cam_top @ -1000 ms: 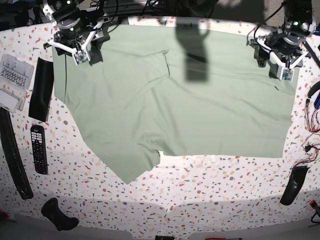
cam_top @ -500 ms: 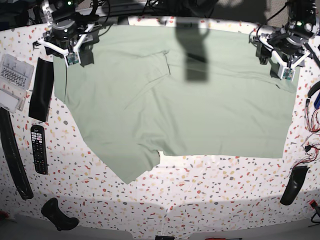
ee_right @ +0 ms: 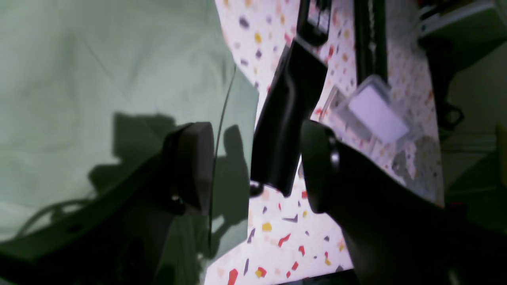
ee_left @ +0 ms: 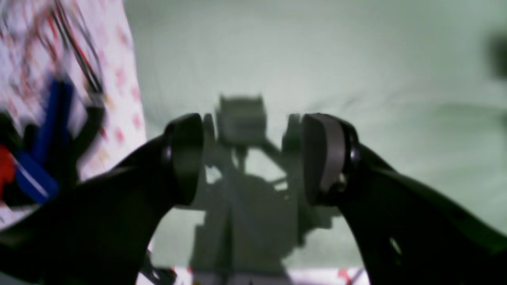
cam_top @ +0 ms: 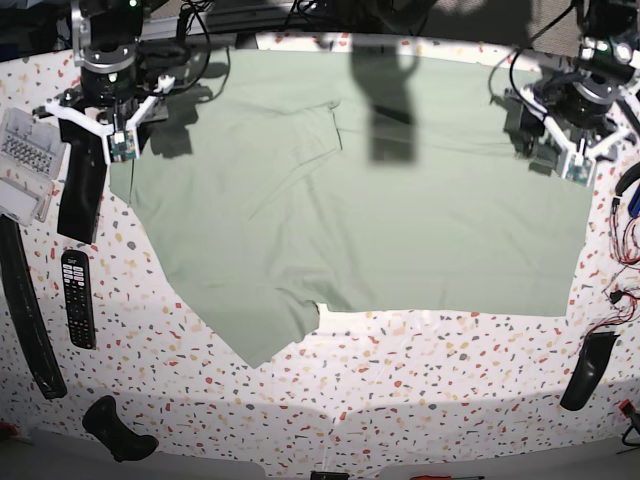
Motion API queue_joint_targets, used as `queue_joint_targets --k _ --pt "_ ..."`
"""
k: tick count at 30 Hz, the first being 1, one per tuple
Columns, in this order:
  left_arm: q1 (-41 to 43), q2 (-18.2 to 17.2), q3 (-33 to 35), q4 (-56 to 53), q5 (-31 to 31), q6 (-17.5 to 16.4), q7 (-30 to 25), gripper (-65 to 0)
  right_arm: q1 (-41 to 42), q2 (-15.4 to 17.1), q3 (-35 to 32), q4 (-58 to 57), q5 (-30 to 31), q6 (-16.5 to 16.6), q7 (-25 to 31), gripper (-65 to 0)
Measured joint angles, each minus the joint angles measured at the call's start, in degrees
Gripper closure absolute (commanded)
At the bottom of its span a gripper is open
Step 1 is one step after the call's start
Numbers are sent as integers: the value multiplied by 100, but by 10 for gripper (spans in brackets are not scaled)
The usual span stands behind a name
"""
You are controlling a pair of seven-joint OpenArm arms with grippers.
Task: Fold the T-shirt properly
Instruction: 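Move the left gripper down to the shirt's hem corner and grasp it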
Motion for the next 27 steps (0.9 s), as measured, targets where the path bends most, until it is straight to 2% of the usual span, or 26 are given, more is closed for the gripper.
queue_joint_targets --k 4,8,13,17,22,24,27 --pt "-35 0 0 278 151 -24 -487 -361 2 -2 0 0 -509 -2 4 -329" --pt "-553 4 2 262 151 -48 -363 -360 22 7 0 0 -756 0 28 -329" --pt "-1805 4 4 -201 138 -57 -44 -360 13 17 0 4 -754 2 48 -329" --pt "-2839 2 -4 -1078 87 -435 109 -360 17 11 0 4 -754 4 48 -329" --pt "-4017 9 0 -2708 -457 -903 136 -360 17 9 0 4 -756 2 17 -329" --pt "-4570 -44 0 -3471 -743 -1189 170 -360 15 9 0 4 -754 2 -50 -329" --pt "-5427 -221 2 -4710 -999 -1320 490 -360 22 2 0 4 -754 4 -162 -329"
